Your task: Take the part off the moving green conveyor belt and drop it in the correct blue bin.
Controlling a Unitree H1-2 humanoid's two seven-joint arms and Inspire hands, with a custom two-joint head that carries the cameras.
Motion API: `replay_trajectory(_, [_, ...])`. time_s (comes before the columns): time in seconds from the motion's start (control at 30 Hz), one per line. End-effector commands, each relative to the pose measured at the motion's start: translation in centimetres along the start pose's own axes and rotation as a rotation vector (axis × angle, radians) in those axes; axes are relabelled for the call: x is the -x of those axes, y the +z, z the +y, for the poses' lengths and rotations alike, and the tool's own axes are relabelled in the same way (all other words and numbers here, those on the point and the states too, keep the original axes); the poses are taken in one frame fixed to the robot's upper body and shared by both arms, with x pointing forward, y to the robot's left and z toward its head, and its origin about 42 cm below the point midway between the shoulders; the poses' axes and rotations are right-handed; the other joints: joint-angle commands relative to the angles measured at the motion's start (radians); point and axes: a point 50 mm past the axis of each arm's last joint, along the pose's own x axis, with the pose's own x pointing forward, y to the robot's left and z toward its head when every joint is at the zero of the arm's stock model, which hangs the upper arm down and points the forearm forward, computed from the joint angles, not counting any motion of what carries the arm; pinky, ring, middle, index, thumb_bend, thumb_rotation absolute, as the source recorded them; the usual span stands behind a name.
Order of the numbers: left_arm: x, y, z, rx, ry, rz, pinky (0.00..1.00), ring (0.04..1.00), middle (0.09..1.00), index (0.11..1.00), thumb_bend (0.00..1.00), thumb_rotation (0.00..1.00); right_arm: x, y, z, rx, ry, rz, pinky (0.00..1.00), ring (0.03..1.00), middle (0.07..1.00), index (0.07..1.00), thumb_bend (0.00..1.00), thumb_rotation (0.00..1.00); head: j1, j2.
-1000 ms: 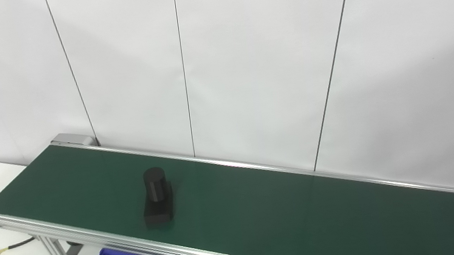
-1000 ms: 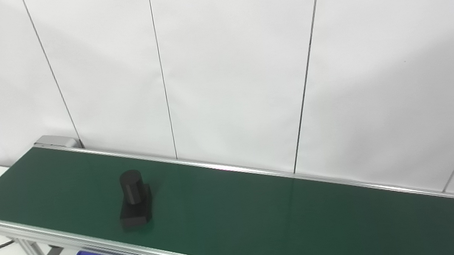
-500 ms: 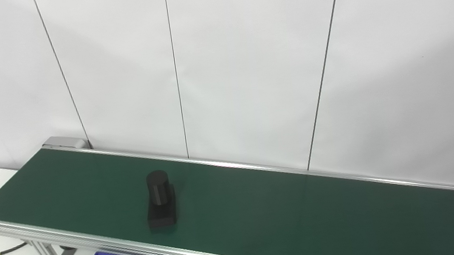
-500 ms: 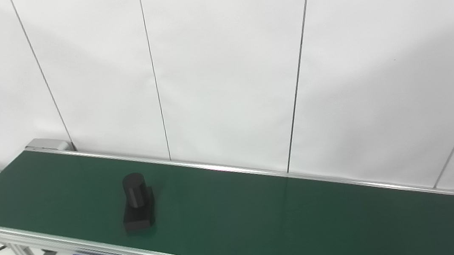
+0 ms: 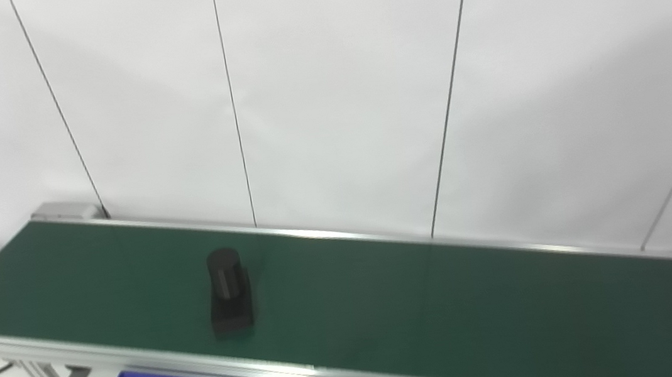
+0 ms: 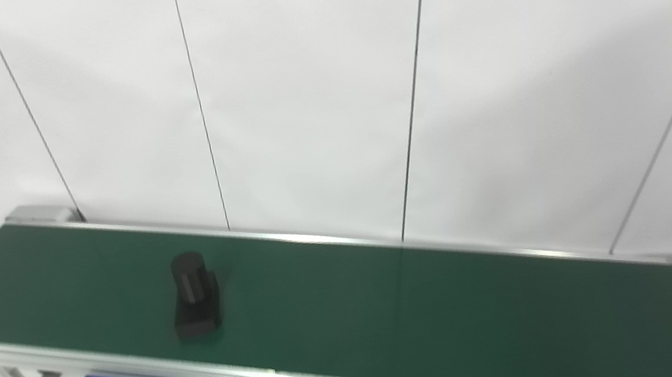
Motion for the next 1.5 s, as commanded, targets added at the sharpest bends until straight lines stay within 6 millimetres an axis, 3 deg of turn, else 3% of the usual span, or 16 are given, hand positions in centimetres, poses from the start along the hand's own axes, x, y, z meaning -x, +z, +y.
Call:
replay_trajectory(0.0, [-0.6, 1.0, 0.0, -0.003, -0.022, -0.048, 0.67, 0.689, 0.747, 0.804, 0.43, 0.00, -1.0, 1.6, 0.0, 0.000, -0.015, -0.095, 0.58, 0.688, 0.767, 0.802, 0.69, 0.01, -0.013, 0.010])
replay_trajectory(0.17, [-0.7, 1.4, 0.1, 0.000, -0.015, -0.048, 0.69, 0.701, 0.753, 0.798, 0.46, 0.00, -2.0, 2.5, 0.0, 0.031, -0.013, -0.136, 0.59, 0.693, 0.768, 0.811, 0.66, 0.02, -0.024, 0.019])
replay_trajectory(0.27, [-0.7, 1.6, 0.2, 0.005, -0.007, -0.045, 0.68, 0.701, 0.748, 0.788, 0.48, 0.00, -3.2, 3.4, -0.4, 0.020, -0.011, -0.171, 0.62, 0.723, 0.786, 0.822, 0.65, 0.07, -0.022, 0.019])
replay_trajectory(0.47, [-0.9, 1.8, 0.5, -0.003, -0.010, -0.045, 0.68, 0.700, 0.749, 0.789, 0.49, 0.00, -6.8, 6.6, -1.4, 0.017, 0.025, -0.292, 0.64, 0.734, 0.804, 0.839, 0.63, 0.00, -0.009, 0.011])
replay_trajectory(0.7, [-0.8, 2.0, 0.7, -0.009, -0.010, -0.047, 0.68, 0.696, 0.749, 0.786, 0.51, 0.00, -11.7, 11.3, -1.7, 0.048, 0.054, -0.421, 0.64, 0.739, 0.796, 0.828, 0.67, 0.04, 0.007, 0.003])
replay_trajectory(1.07, [-0.8, 1.7, 0.5, -0.004, -0.009, -0.050, 0.67, 0.685, 0.741, 0.779, 0.52, 0.00, -17.5, 17.5, -0.7, 0.120, 0.109, -0.500, 0.69, 0.767, 0.816, 0.862, 0.71, 0.07, 0.036, -0.011])
replay_trajectory(1.3, [-0.7, 1.6, 0.3, -0.006, -0.007, -0.047, 0.67, 0.689, 0.743, 0.782, 0.52, 0.00, -21.4, 20.3, 0.6, 0.206, 0.182, -0.501, 0.72, 0.807, 0.854, 0.917, 0.75, 0.17, 0.047, -0.015])
replay_trajectory(1.47, [-0.8, 1.5, 0.2, -0.002, -0.004, -0.044, 0.68, 0.691, 0.746, 0.783, 0.52, 0.00, -24.0, 21.8, 1.6, 0.210, 0.247, -0.480, 0.84, 0.855, 0.886, 0.948, 0.82, 0.25, 0.055, -0.024])
